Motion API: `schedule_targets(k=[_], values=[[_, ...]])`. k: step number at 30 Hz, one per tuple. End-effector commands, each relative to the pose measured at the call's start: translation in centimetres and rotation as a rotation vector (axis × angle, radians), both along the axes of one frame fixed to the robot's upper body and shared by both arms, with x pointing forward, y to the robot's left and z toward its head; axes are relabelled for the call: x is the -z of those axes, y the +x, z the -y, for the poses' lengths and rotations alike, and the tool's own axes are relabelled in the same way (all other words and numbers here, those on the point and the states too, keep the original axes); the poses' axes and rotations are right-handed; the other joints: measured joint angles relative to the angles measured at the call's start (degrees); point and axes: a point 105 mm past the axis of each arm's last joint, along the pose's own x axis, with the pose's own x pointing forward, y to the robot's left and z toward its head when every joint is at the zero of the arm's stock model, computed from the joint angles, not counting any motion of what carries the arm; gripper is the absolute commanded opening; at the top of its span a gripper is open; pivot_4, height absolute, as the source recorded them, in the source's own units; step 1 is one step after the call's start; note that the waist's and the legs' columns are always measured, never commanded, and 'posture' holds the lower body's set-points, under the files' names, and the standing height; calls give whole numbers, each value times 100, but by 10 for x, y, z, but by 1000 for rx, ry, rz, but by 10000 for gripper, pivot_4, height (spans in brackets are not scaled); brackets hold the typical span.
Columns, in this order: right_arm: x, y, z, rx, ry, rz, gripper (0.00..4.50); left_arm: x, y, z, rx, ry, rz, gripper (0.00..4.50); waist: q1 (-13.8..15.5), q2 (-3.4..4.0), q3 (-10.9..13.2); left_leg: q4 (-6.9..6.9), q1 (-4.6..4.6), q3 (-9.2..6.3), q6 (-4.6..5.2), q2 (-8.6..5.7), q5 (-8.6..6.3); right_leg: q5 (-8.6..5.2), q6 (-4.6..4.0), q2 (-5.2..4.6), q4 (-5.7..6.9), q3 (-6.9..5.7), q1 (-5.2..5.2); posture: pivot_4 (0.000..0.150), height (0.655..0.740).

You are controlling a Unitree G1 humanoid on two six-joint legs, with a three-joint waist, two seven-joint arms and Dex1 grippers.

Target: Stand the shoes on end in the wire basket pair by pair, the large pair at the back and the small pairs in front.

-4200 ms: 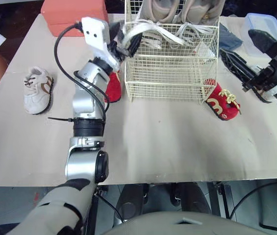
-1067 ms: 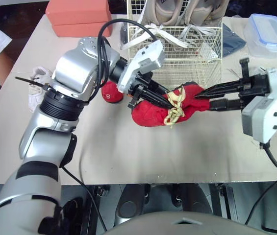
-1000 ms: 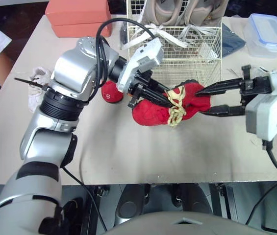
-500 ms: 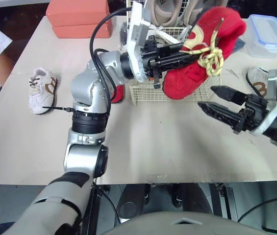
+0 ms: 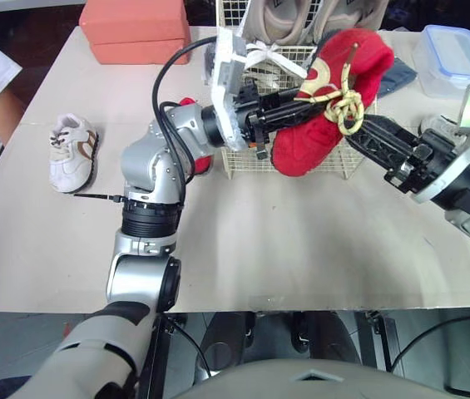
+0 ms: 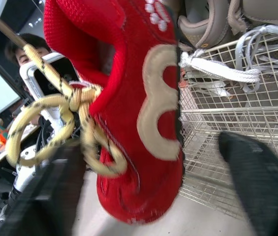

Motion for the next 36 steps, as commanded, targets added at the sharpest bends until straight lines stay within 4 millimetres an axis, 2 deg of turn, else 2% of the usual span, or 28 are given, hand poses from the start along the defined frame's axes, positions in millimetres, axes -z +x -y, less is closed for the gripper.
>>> schedule_targets(k=[1, 2, 5, 7, 9, 13, 14, 15, 16, 20, 23, 24, 27, 30, 33, 36], values=[[-9, 2, 1, 20, 1, 40, 18884, -11, -13, 2, 60, -18, 42, 6369, 0, 0, 0, 0, 0, 0, 0, 0, 0, 0, 0, 0, 0, 0, 0, 1500, 7400], [-10, 2, 1, 19, 6, 43, 12543, -11, -14, 2, 64, -16, 39, 6369, 0, 0, 0, 0, 0, 0, 0, 0, 0, 0, 0, 0, 0, 0, 0, 1500, 7400], [-11, 3, 1, 22, 12, 51, 36, -9, -12, 1, 54, -1, 22, 6366, 2, 0, 0, 0, -1, 0, 0, 0, 0, 0, 0, 0, 0, 1, 0, 1500, 7400], [-13, 4, 2, 35, 16, 61, 0, -9, -12, 0, 58, 10, 3, 6357, 1, 0, 0, 0, 0, 0, 0, 0, 0, 0, 0, 0, 0, 1, 0, 1500, 7400], [-15, 6, 6, 60, 24, 76, 0, -9, -11, -3, 51, 29, -4, 16590, 0, 0, 0, 0, -1, 0, 0, 0, 0, 0, 0, 0, 0, 1, 0, 1500, 7400], [-25, 7, 14, 102, 38, 121, 0, -10, -12, -12, 31, 77, 26, 33294, 0, 0, 0, 0, -1, 0, 0, 0, 0, 0, 0, 1, 0, 1, -1, 1500, 7400], [-32, 8, 16, 121, 49, 150, 0, -10, -7, -18, -7, 103, 38, 39146, 0, 0, 0, -1, -1, 0, 0, 0, 0, 0, 0, 1, 0, 1, -1, 1500, 7400], [-38, 9, 19, 143, 54, 186, 0, -10, -6, -24, -29, 135, 53, 43002, -6, 0, 0, -2, 0, 0, 0, 0, 0, 0, 0, 1, 0, 2, -1, 1500, 7400], [-45, 10, 20, 161, 62, 221, 0, -11, -5, -30, -51, 160, 62, 44402, -25, 1, 0, -2, 0, 0, 0, 0, 0, 0, 0, 2, 0, 2, -2, 1500, 7400], [-64, 15, 22, 227, 58, 335, 0, -19, -1, -46, -130, 223, 84, 44402, -37, 1, 0, -8, 1, 8, 0, 2, 0, 0, 0, 7, 5, 6, -13, 1500, 7400], [-75, 25, 21, 306, 1, 426, 0, -30, 0, -56, -202, 280, 132, 44402, -38, 0, 2, -7, -9, 15, 0, 2, 0, 0, 0, 7, 6, 6, -23, 1500, 7400], [-74, 36, 22, 355, -51, 453, 0, -35, -1, -57, -228, 292, 130, 44402, -29, 0, 2, -7, -8, 18, 0, 2, 0, 0, 0, 7, 8, 5, -25, 1500, 7400], [-68, 63, 23, 475, -215, 525, 0, -42, -2, -57, -295, 336, 109, 44402, -19, 0, 2, -8, -7, 19, 0, 1, 0, 0, 0, 7, 7, 5, -26, 1500, 7400], [-61, 84, 28, 555, -294, 535, 0, -43, -4, -56, -330, 363, 80, 44402, -13, 0, 2, -9, -7, 23, -1, 0, 0, 0, 1, 8, 8, 8, -26, 1500, 7400], [-38, 101, 28, 574, -484, 538, 0, -44, -2, -58, -393, 376, 70, 44402, -21, 1, 3, -11, -9, 26, -1, 0, 1, 0, 0, 8, 9, 11, -31, 1500, 7400], [-12, 112, 39, 591, -640, 481, 0, -47, -1, -60, -432, 374, 50, 44402, -24, 1, 3, -12, -9, 28, -1, 1, 1, 0, 1, 8, 10, 12, -33, 1500, 7400]])
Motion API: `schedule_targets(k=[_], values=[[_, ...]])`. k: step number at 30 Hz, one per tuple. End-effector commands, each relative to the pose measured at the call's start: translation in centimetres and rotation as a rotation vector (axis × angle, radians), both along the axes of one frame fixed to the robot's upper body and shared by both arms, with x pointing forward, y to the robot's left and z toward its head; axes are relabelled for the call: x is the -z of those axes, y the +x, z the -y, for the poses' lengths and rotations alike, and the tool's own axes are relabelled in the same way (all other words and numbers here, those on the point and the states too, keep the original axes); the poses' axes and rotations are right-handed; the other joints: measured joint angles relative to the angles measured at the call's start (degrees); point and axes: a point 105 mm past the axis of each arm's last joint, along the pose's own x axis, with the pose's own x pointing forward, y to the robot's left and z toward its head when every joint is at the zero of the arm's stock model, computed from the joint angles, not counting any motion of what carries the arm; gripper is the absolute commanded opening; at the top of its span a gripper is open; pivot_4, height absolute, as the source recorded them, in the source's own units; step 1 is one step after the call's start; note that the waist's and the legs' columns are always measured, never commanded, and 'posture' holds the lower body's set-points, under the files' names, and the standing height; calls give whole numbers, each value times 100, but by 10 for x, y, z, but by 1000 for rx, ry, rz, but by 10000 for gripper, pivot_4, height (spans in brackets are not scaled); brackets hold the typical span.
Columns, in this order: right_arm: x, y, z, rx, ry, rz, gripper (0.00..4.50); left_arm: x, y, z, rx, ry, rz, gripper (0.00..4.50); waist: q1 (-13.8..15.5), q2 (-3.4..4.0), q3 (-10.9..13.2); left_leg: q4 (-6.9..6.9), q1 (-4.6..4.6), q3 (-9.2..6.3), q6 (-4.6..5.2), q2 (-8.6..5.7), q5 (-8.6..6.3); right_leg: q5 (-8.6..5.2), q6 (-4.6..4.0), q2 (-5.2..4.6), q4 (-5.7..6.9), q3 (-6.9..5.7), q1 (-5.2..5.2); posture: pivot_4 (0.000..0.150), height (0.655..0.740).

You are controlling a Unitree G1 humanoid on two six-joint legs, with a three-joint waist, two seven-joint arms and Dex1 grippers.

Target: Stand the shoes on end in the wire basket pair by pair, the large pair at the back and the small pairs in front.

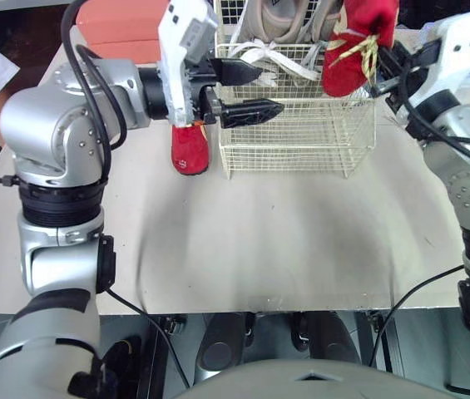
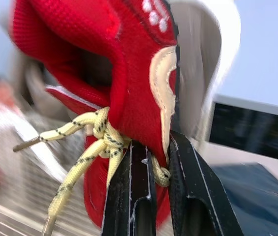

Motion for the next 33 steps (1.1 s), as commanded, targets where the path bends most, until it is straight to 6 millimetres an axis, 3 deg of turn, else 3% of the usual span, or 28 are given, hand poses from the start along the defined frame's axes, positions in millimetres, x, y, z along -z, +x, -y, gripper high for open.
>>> schedule_targets(k=[1, 9, 12, 19, 22, 27, 30, 33], values=[[21, 10, 11, 86, -223, -43, 0, -19, -5, -3, -66, -3, 53, 44402, -8, 0, 0, 0, 1, 0, 0, 1, 0, 0, 0, 0, 0, 0, 0, 1500, 7400], [49, 8, 9, 32, -307, -217, 0, -15, -8, -2, -63, 3, 34, 44402, 23, -1, -1, 0, 2, 2, 0, 1, 0, 0, 0, -3, 0, 16, 2, 1500, 7400], [51, 7, 10, 32, -284, -234, 10331, -12, -7, -2, -64, 10, 32, 45000, 19, -2, -1, 0, 3, 1, -1, 1, 0, 0, 0, -2, -3, 19, 3, 1500, 7400], [35, -7, 24, 33, -263, -224, 42728, -8, -2, -16, -105, -12, 1, 45000, -16, -1, -1, -1, 7, 3, -1, 1, 0, 0, 0, 0, 1, 23, 2, 1500, 7400], [28, -19, 26, -17, -254, -234, 43989, -6, 2, -29, -141, -24, -13, 45000, -25, -1, -1, -2, 5, 3, -1, 1, 0, 0, 0, 0, 1, 24, 1, 1500, 7400], [8, -56, 10, -261, -268, -218, 43989, -8, 24, -81, -326, -85, -17, 45000, -49, 7, 4, -11, 4, 8, -1, 4, 0, 0, 0, 1, 0, 20, -6, 1500, 7400], [4, -80, -8, -435, -311, -179, 43989, 6, 49, -120, -522, -148, -56, 45000, -58, 5, 2, -11, 7, 8, -1, 4, 0, 0, 0, 1, 0, 12, -4, 1500, 7400], [6, -89, -14, -501, -324, -185, 43989, 31, 65, -141, -632, -174, -126, 45000, -55, 1, 3, -9, 6, 9, 1, 3, -1, 0, 0, -1, 0, 11, -3, 1500, 7400]])
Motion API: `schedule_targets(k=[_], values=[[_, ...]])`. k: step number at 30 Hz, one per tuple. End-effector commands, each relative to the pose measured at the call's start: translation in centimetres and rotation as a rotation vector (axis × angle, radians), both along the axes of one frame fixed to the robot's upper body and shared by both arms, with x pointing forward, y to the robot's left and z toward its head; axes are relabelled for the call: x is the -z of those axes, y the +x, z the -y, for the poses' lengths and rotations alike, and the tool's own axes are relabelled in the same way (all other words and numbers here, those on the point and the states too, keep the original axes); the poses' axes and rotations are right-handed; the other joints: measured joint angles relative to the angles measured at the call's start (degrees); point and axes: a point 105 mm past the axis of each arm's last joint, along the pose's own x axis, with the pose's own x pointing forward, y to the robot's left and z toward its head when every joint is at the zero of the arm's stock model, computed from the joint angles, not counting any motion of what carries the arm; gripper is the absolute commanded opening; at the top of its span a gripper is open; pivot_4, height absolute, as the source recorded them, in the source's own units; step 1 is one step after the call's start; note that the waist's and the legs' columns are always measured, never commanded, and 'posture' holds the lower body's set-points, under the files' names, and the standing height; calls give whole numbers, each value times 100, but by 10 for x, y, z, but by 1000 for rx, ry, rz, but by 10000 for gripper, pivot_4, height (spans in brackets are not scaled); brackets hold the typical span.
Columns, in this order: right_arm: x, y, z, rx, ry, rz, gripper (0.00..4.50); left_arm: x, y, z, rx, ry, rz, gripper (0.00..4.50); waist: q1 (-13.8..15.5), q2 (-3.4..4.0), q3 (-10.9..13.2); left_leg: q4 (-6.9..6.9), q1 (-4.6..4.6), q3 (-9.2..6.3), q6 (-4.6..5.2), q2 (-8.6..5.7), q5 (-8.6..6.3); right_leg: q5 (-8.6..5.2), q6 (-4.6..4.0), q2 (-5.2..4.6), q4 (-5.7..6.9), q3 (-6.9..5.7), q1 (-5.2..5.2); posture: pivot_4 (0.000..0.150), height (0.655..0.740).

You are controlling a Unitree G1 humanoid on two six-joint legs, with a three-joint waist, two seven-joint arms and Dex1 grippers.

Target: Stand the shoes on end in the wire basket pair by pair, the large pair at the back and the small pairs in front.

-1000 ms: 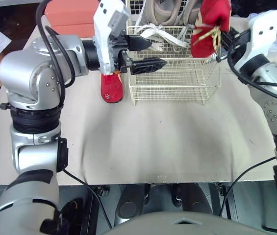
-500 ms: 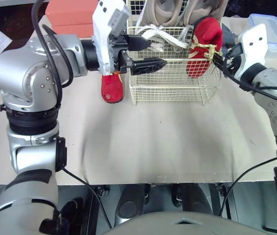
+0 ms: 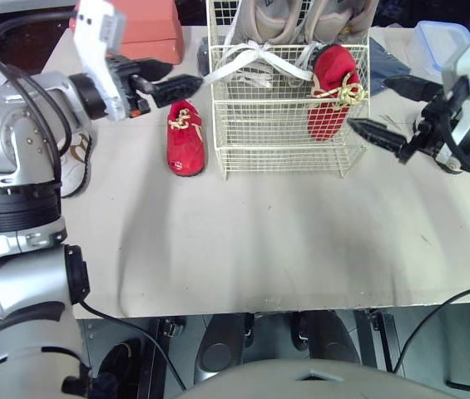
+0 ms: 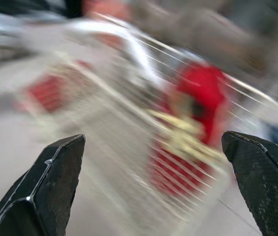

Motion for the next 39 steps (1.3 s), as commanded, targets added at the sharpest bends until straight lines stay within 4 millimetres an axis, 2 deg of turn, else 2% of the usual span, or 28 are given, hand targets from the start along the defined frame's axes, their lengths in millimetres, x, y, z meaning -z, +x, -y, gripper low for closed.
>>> schedule_targets(k=[1, 4, 7, 16, 20, 23, 28, 29, 31, 33, 36, 39], values=[[-7, -16, -5, -80, -2, 20, 43989, 19, 13, -25, -114, -23, -25, 45000, 15, -3, 1, 1, -4, 0, 0, 0, 0, 0, 0, -1, 0, 0, -1, 1500, 7400], [-11, -26, -13, -145, -7, 14, 43989, 60, 21, -52, -175, -83, -137, 45000, 39, -3, 1, 3, -3, 0, 0, -1, 0, 0, 0, -4, 1, -2, -1, 1500, 7400], [-11, -29, -15, -147, -44, 4, 43989, 86, 25, -60, -167, -86, -219, 45000, 43, -3, 2, 3, -5, 1, 0, 0, 0, 0, 0, -3, 2, -7, -4, 1500, 7400], [-13, -24, -12, -49, -134, -15, 43989, 97, 41, -50, -116, -138, -289, 45000, 99, -39, -1, 17, -29, -5, 5, -5, -3, 1, 0, -11, -1, -24, -13, 1500, 7400], [-13, -23, -11, -34, -147, -9, 43989, 98, 45, -37, -74, -173, -309, 45000, 60, -39, -1, 13, -29, -4, 5, -3, -3, 1, 0, -10, 2, -22, -17, 1500, 7400], [-13, -22, -11, -22, -154, -5, 45000, 99, 44, -29, -33, -180, -336, 35822, 65, -39, -1, 14, -29, -4, 5, -2, -3, 1, 1, -8, 5, -23, -18, 1500, 7400], [-12, -22, -9, -6, -151, 0, 45000, 101, 45, -29, -31, -160, -344, 11653, 70, -39, -1, 14, -30, -2, 6, -3, -4, 1, 1, -9, 4, -22, -18, 1500, 7400], [-12, -22, -9, -5, -151, 1, 45000, 100, 45, -29, -35, -161, -342, 8041, 70, -40, 0, 14, -30, -2, 6, -3, -4, 1, 1, -9, 4, -22, -18, 1500, 7400], [-13, -21, -9, -6, -143, 8, 45000, 89, 47, -34, -53, -182, -291, 959, 71, -40, 0, 14, -30, -2, 6, -3, -4, 1, 1, -9, 4, -22, -18, 1500, 7400], [-15, -21, -10, -8, -126, 15, 45000, 70, 51, -42, -82, -211, -176, 232, 71, -41, 0, 14, -30, -3, 6, -2, -4, 1, 1, -11, 3, -22, -18, 1500, 7400], [-16, -21, -10, -8, -109, 19, 45000, 27, 51, -46, -65, -238, 81, 232, 72, -43, 2, 14, -33, -4, 6, -1, -3, 1, 0, -39, 4, -23, -22, 1500, 7400], [-18, -20, -10, -5, -92, 25, 45000, -22, 42, -36, 12, -320, 322, 232, 80, -45, 2, 14, -35, -5, 5, -1, -3, 1, 0, -44, 2, -19, -23, 1500, 7400]])
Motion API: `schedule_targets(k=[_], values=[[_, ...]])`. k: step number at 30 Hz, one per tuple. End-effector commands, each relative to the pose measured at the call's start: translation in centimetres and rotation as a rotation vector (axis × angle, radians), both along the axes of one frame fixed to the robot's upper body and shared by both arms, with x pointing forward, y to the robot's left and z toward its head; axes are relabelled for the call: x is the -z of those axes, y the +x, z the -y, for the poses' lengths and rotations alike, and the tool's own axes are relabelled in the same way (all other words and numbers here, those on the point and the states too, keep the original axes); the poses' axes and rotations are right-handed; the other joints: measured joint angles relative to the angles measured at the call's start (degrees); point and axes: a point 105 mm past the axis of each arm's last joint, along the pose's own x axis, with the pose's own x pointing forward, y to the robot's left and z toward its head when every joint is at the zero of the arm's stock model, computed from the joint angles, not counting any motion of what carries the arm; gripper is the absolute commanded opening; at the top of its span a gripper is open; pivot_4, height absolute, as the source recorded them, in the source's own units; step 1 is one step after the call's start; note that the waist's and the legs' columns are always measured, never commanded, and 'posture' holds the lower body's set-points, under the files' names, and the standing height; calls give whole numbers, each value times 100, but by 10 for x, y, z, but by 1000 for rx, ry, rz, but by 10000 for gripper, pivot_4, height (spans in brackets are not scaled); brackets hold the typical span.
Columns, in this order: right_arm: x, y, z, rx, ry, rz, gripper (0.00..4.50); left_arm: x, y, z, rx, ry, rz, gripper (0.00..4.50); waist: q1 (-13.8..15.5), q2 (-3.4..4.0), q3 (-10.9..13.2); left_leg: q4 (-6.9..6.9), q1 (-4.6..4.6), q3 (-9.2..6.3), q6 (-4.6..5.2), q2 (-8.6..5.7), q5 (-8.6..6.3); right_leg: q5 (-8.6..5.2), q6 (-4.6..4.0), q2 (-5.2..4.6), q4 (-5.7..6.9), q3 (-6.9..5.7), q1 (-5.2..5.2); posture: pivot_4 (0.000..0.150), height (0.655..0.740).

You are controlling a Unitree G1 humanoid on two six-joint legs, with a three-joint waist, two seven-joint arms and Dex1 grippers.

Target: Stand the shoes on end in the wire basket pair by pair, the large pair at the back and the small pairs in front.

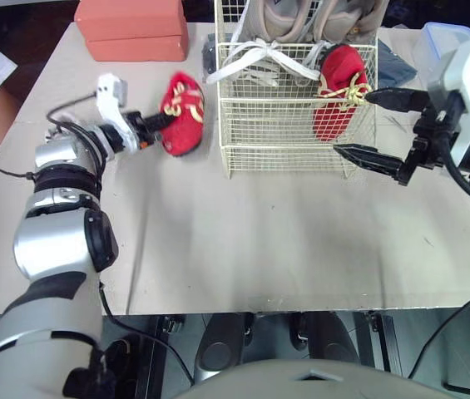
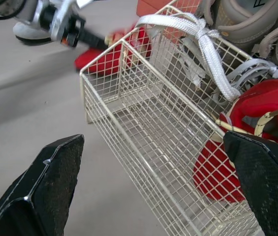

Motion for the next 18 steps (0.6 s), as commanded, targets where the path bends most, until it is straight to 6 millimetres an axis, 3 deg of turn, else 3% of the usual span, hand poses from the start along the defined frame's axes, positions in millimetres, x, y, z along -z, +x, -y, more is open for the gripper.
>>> schedule_targets(k=[1, 4, 7, 11, 18], values=[[-15, -3, 0, 2, 34, 77, 45000, -88, -17, 9, 45, -85, 388, 232, 14, 0, 0, 1, -2, -3, 0, 0, 0, 0, 0, -3, -1, 6, 0, 1500, 7400], [-20, 0, 1, 9, 57, 103, 45000, -129, -40, 31, 100, -125, 596, 232, 19, -1, -1, 6, -10, -12, -1, -2, 0, 0, 0, -6, -4, 6, 0, 1500, 7400], [-22, 3, 5, 31, 65, 119, 45000, -150, -58, 58, 134, -127, 734, 232, 20, -1, -1, 9, -13, -17, -1, -5, 1, 1, 0, -8, -4, 2, 1, 1500, 7400], [-28, 9, 12, 76, 78, 152, 45000, -155, -65, 105, 91, -101, 847, 232, 20, -1, -2, 9, -12, -17, -2, -7, 1, 1, 1, -6, 0, 1, 1, 1500, 7400], [-32, 10, 17, 113, 109, 172, 45000, -129, -55, 134, -90, 56, 968, 232, -13, -1, -2, 4, -8, -13, -2, -11, 2, 1, 1, 1, 1, -9, 0, 1500, 7400]])
